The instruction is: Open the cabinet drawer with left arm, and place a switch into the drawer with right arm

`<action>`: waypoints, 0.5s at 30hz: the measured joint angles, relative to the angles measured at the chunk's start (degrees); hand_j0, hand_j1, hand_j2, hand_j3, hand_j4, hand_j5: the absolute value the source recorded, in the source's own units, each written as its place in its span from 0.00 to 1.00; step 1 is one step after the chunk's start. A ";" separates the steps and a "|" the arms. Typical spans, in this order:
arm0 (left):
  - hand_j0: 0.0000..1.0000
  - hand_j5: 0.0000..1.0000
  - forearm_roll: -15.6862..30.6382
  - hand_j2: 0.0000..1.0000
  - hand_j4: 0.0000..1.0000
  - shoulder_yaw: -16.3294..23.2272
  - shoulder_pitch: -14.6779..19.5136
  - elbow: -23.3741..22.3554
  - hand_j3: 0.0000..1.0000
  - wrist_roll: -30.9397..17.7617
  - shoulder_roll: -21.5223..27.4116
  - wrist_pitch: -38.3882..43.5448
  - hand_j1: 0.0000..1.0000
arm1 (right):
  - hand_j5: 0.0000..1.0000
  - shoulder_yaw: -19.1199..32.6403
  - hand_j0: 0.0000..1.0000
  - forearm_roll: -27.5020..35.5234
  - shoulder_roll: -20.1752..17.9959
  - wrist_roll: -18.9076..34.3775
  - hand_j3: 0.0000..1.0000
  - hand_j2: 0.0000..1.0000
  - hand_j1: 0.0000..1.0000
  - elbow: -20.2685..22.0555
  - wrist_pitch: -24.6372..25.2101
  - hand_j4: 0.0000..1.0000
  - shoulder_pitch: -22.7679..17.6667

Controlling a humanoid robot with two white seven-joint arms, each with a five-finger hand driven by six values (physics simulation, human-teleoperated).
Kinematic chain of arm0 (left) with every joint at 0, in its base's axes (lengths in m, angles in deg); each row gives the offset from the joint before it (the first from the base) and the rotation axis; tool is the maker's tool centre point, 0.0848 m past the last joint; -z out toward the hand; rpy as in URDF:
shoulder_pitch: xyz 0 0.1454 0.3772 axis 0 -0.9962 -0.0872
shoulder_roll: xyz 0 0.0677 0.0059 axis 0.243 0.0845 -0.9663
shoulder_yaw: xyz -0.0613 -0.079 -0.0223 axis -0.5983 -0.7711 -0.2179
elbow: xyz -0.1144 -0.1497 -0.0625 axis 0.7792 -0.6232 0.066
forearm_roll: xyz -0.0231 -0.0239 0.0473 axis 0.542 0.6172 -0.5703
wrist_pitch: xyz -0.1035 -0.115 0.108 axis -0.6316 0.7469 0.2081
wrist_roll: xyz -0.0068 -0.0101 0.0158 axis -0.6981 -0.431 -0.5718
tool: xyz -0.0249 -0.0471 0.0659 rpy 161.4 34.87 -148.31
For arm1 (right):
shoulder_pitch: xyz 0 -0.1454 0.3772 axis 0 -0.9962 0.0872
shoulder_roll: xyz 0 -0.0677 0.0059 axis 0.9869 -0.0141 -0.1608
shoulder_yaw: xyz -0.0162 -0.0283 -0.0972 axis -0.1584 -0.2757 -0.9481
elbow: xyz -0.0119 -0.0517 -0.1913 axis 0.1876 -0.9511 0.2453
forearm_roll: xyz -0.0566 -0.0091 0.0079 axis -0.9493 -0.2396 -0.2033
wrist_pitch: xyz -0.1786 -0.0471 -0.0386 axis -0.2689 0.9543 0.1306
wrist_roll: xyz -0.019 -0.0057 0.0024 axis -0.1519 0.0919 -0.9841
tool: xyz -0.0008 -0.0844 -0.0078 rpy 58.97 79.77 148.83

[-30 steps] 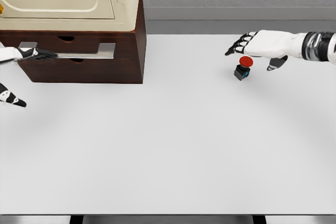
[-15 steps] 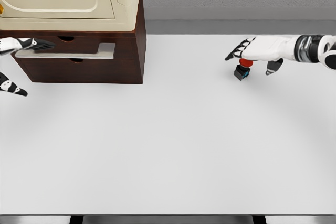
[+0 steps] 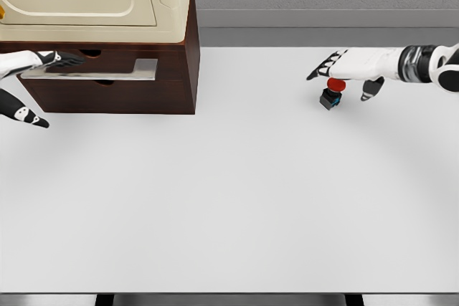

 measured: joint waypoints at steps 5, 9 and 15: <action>1.00 1.00 -0.17 1.00 1.00 0.10 0.00 -0.59 1.00 0.00 -0.58 0.03 1.00 | 1.00 -0.47 1.00 -0.15 0.61 0.00 1.00 1.00 1.00 -1.08 0.00 1.00 0.53; 1.00 1.00 -0.61 1.00 1.00 0.11 0.09 -1.37 1.00 0.00 -1.07 0.04 1.00 | 1.00 -0.69 1.00 -0.23 0.82 0.00 1.00 1.00 1.00 -1.53 0.00 1.00 0.53; 1.00 1.00 -1.89 1.00 1.00 0.41 0.00 -1.75 1.00 0.00 -1.80 -0.05 1.00 | 1.00 -0.75 1.00 -0.26 0.89 0.00 1.00 1.00 1.00 -1.92 0.00 1.00 0.70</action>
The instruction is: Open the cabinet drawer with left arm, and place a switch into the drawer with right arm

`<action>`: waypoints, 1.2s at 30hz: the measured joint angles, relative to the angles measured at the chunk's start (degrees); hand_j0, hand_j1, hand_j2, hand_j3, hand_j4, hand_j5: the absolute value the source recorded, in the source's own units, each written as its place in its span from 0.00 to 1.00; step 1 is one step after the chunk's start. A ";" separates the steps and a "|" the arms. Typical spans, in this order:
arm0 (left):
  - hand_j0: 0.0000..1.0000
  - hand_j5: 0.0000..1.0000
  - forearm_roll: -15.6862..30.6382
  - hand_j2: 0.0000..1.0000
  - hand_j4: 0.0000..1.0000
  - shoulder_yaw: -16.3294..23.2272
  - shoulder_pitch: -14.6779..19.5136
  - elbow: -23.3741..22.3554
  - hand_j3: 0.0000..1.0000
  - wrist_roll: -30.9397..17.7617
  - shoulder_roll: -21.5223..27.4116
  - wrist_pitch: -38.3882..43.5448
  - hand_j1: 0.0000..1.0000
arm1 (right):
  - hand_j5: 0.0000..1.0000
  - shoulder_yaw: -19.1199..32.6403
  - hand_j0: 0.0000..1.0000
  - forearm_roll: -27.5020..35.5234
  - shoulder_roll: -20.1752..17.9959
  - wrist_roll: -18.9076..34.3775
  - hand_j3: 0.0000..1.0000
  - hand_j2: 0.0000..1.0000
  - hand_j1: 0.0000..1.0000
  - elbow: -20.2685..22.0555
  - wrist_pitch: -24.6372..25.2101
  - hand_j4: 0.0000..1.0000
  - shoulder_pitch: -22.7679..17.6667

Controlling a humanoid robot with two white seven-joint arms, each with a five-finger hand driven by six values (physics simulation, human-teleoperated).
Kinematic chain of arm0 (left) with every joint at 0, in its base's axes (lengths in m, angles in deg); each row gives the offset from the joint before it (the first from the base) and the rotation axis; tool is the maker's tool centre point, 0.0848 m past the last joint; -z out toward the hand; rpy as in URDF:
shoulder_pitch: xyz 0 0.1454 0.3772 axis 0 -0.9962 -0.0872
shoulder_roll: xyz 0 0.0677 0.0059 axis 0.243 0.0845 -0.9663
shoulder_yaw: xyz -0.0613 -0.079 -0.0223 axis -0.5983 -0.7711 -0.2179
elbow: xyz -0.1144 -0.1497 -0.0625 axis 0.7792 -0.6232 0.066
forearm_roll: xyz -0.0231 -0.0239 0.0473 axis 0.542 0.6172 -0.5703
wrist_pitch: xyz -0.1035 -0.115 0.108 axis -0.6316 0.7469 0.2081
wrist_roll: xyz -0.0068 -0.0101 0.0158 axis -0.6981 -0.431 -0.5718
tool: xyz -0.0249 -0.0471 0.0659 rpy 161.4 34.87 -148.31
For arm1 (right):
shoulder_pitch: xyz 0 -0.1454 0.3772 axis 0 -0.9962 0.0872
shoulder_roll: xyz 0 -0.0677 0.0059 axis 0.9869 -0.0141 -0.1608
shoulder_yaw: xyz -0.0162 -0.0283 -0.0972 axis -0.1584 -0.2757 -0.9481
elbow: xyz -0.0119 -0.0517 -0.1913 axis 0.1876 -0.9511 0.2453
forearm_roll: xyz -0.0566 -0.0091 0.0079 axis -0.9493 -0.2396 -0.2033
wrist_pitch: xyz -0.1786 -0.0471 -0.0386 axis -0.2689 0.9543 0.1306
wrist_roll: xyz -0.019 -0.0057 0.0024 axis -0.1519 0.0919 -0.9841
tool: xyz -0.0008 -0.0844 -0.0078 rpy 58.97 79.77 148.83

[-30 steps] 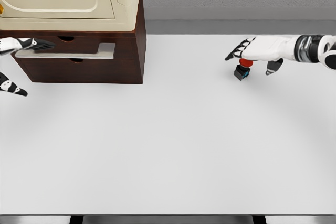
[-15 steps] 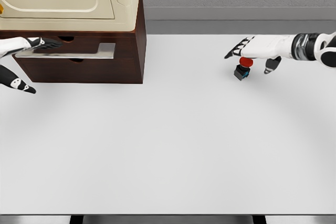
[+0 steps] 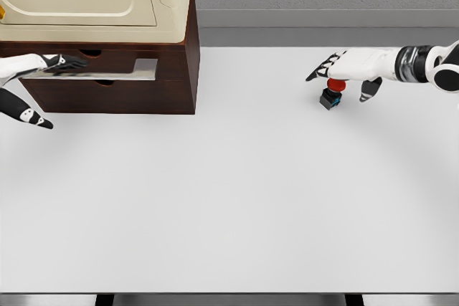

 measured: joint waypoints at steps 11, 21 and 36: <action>1.00 1.00 -1.99 1.00 1.00 0.56 -0.44 1.72 1.00 0.59 0.45 -0.04 1.00 | 1.00 -0.34 1.00 0.00 0.11 0.00 1.00 1.00 1.00 -0.34 0.00 1.00 0.09; 1.00 1.00 -2.98 1.00 1.00 1.66 -0.88 5.66 1.00 0.27 1.49 -0.91 1.00 | 1.00 -0.45 1.00 -0.01 0.18 0.00 1.00 1.00 1.00 -0.71 0.00 1.00 0.09; 1.00 1.00 -0.26 1.00 1.00 2.90 -0.79 9.09 1.00 0.03 3.80 -3.14 1.00 | 1.00 -0.45 1.00 -0.01 0.19 0.00 1.00 1.00 1.00 -0.72 0.00 1.00 0.09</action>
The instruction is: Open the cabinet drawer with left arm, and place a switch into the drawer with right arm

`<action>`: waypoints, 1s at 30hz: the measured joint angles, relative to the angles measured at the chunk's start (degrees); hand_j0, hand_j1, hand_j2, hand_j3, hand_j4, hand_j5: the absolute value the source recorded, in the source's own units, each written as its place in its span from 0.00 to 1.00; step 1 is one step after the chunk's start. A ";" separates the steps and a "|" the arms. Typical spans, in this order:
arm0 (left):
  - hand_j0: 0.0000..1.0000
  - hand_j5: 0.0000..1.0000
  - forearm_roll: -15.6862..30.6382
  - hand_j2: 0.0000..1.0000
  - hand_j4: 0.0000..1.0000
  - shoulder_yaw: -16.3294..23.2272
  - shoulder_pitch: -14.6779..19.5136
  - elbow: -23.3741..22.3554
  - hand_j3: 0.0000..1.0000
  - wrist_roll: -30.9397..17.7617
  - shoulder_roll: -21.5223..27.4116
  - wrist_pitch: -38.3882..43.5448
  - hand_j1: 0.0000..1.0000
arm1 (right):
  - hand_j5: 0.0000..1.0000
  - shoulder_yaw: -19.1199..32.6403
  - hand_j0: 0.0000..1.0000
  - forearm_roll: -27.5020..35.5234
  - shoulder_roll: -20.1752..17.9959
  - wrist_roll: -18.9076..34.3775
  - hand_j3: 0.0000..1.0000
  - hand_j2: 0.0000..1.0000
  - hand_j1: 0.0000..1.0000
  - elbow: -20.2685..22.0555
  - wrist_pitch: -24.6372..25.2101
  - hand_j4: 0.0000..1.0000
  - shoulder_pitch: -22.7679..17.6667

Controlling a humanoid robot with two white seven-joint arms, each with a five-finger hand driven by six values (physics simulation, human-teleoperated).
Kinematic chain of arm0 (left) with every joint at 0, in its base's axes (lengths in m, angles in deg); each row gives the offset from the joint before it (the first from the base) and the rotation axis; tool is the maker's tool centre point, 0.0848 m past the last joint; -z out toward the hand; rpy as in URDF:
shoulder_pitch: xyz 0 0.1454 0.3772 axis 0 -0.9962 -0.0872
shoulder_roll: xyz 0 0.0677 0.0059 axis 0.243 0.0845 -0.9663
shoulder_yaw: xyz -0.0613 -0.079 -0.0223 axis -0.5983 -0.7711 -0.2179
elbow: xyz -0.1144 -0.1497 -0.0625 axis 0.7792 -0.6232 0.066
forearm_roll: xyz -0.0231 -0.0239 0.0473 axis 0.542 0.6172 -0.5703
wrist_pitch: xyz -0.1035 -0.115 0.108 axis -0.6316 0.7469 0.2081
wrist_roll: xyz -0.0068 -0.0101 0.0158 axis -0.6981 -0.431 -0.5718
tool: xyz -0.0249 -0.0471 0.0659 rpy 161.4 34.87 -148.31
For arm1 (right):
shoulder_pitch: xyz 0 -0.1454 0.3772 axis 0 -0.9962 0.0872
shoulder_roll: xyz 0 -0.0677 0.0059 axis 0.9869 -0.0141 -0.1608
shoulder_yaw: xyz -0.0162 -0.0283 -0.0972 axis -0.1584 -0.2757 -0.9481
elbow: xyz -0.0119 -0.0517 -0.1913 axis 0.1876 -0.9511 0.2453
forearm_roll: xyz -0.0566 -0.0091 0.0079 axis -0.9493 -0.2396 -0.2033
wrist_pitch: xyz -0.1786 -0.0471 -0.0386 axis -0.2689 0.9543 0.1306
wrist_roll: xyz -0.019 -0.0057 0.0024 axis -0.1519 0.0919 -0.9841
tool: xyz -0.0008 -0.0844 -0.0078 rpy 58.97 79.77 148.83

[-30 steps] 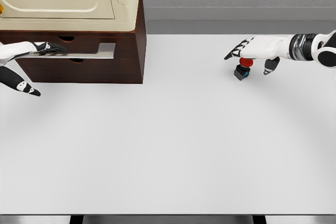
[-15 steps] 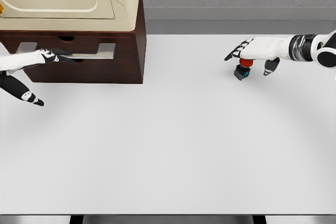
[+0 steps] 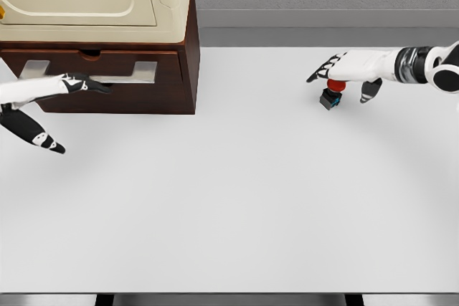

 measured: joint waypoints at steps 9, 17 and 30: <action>1.00 1.00 0.16 1.00 1.00 -0.62 0.88 -2.43 1.00 -0.03 0.77 -0.40 1.00 | 1.00 -0.38 1.00 0.00 0.02 0.00 1.00 1.00 1.00 -0.60 0.00 1.00 0.35; 1.00 1.00 1.47 1.00 1.00 -1.27 1.58 -5.65 1.00 -0.02 -1.34 0.64 1.00 | 1.00 -0.44 1.00 0.01 0.61 0.00 1.00 1.00 1.00 -1.98 0.01 1.00 0.79; 1.00 1.00 -1.09 1.00 1.00 -1.11 1.93 -8.11 1.00 -0.03 -0.90 -2.37 1.00 | 1.00 -0.79 1.00 -0.62 1.28 0.00 1.00 1.00 1.00 -3.55 0.00 1.00 0.88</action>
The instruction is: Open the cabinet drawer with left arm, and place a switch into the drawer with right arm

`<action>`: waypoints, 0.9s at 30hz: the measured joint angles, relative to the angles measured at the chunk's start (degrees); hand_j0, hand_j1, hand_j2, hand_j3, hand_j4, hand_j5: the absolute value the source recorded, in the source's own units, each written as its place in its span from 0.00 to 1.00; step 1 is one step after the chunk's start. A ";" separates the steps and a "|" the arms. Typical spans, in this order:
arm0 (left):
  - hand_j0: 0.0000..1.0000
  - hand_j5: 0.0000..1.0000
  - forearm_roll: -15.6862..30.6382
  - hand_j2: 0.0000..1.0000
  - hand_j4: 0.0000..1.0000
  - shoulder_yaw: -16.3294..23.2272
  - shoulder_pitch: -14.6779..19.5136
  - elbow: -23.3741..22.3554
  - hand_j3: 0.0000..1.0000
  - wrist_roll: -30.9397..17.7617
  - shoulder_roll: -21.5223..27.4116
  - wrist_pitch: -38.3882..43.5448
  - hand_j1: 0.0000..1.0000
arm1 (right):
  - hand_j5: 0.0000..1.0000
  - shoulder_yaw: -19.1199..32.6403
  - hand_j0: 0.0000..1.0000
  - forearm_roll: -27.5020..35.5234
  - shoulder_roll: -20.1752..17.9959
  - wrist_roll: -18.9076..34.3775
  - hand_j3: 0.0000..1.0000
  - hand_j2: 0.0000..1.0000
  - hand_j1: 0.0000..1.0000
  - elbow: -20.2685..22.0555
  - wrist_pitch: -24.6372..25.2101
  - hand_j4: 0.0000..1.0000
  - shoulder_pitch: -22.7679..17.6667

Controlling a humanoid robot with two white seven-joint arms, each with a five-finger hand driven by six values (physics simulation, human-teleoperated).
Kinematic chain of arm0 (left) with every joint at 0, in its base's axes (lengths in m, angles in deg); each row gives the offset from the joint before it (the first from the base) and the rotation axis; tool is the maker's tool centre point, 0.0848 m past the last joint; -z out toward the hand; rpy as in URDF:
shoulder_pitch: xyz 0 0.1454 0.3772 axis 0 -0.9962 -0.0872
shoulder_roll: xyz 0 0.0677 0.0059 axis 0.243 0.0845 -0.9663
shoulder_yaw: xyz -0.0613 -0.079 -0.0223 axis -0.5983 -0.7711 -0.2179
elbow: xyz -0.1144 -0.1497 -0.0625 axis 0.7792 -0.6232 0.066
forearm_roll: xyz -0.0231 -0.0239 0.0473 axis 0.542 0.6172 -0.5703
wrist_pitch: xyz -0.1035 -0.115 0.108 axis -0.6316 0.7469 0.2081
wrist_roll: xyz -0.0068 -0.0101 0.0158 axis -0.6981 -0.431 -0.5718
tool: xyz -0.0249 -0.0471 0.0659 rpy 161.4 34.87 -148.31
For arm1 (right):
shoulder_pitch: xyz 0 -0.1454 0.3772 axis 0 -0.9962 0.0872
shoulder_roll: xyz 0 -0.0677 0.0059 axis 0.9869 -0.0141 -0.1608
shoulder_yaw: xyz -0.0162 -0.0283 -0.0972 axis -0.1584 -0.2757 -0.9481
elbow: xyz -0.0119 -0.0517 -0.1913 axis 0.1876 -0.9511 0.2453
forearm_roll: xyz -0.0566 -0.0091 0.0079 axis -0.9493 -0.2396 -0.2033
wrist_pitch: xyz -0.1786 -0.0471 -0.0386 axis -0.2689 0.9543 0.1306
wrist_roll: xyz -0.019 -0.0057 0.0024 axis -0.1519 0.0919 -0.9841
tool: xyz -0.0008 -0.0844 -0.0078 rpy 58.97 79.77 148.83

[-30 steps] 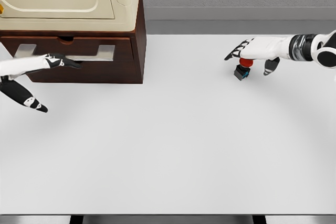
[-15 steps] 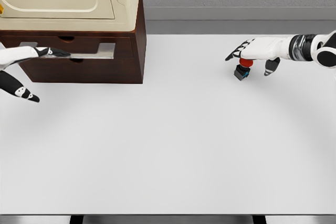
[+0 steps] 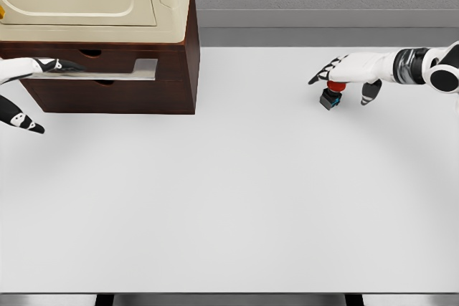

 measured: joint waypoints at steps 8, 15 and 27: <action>1.00 1.00 -0.40 1.00 1.00 -0.08 0.00 -2.83 1.00 0.00 -2.26 0.10 1.00 | 1.00 -0.01 1.00 -0.15 0.55 0.00 1.00 1.00 1.00 -0.90 0.00 1.00 0.44; 1.00 1.00 -1.09 1.00 1.00 -0.10 -0.27 -2.95 1.00 0.02 -2.62 -0.14 1.00 | 1.00 -0.01 1.00 -0.24 1.29 0.00 1.00 1.00 1.00 -2.48 0.00 1.00 0.97; 1.00 1.00 -3.72 1.00 1.00 0.58 -2.55 -1.28 1.00 0.44 -1.35 -3.15 1.00 | 1.00 -0.02 1.00 -1.00 1.53 0.00 1.00 1.00 1.00 -2.77 0.00 1.00 1.14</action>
